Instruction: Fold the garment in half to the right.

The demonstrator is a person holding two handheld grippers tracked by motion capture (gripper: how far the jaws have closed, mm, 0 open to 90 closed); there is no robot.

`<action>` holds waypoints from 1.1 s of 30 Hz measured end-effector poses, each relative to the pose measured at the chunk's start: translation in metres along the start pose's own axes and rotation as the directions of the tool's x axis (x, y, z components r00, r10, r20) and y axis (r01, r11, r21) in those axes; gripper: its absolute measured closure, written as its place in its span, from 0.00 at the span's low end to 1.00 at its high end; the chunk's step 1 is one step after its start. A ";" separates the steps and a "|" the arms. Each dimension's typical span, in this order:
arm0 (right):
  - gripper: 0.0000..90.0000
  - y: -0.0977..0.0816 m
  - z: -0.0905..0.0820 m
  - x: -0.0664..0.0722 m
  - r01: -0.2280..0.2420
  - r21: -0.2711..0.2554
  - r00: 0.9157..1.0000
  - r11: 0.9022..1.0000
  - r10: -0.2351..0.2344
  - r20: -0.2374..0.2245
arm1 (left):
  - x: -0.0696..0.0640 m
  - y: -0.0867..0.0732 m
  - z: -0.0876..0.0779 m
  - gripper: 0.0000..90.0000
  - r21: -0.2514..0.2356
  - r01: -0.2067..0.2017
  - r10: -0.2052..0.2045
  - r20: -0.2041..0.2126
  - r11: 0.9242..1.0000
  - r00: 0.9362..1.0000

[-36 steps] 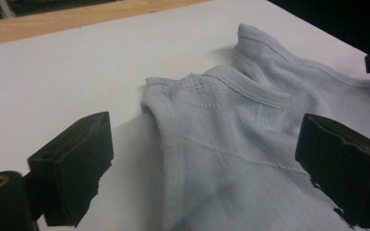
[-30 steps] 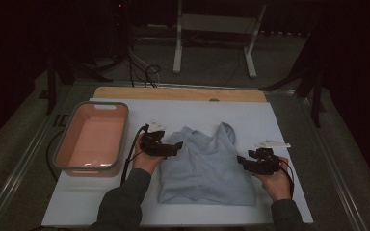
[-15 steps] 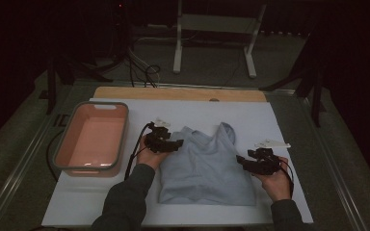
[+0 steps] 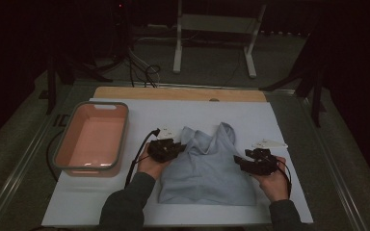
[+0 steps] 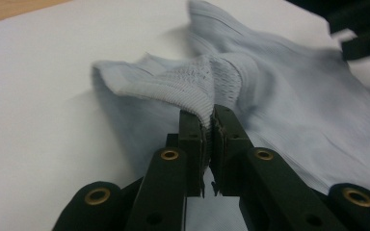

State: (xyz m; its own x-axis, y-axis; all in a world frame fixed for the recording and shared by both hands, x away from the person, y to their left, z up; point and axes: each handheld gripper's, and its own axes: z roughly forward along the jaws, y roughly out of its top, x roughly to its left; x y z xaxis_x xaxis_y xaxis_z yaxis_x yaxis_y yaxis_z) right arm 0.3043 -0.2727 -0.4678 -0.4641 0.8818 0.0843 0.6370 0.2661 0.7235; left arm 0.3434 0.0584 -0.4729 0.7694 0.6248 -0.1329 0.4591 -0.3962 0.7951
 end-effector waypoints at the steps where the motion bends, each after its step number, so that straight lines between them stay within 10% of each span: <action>1: 0.49 0.000 0.000 0.000 0.000 0.000 1.000 1.000 0.000 0.000 | -0.004 -0.001 0.000 0.94 0.003 -0.013 0.013 0.004 1.000 1.000; 9: 0.51 0.014 0.003 0.024 0.013 -0.037 0.998 0.999 -0.015 -0.057 | -0.019 -0.014 0.001 0.94 0.029 -0.039 0.038 0.051 0.999 0.998; 21: 0.58 0.039 0.035 0.085 0.076 -0.024 0.974 0.997 -0.080 -0.214 | -0.026 -0.018 -0.002 0.91 0.038 -0.074 0.071 0.081 0.997 0.994; 26: 0.89 0.043 0.046 0.094 0.121 -0.007 0.967 0.993 -0.119 -0.226 | -0.026 -0.019 -0.004 0.88 0.025 -0.074 0.072 0.087 0.997 0.994; 33: 0.96 0.054 0.047 0.098 0.139 -0.044 0.978 0.989 -0.144 -0.154 | -0.020 -0.023 -0.018 0.65 -0.013 0.004 -0.004 0.031 1.000 1.000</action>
State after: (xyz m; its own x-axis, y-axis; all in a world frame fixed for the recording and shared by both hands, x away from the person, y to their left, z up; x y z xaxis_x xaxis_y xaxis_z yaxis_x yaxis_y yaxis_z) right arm 0.3221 -0.1539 -0.4529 -0.6402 0.7636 0.0838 0.5389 0.3686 0.7575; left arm 0.3093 0.0669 -0.4779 0.7812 0.6049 -0.1543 0.4564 -0.3848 0.8022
